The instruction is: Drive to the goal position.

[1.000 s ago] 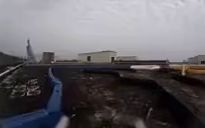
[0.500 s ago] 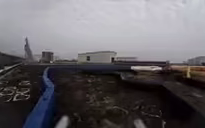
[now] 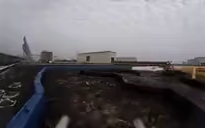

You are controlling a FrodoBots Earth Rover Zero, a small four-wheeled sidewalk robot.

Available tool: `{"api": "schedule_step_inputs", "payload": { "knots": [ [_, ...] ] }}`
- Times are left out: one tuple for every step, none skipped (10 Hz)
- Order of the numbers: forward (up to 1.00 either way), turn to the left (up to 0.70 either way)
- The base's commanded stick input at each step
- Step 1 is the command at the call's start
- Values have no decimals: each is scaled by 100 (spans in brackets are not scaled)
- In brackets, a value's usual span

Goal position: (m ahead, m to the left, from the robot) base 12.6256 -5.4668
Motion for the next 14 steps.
{"api": "schedule_step_inputs", "payload": {
  "knots": [
    [70, 0],
    [70, 0],
    [70, 0],
    [70, 0],
    [70, 4],
    [70, 16],
    [70, 35],
    [70, 35],
    [62, 31],
    [62, 31],
    [62, 26],
    [62, 9],
    [62, 1],
    [62, 24]
  ]
}}
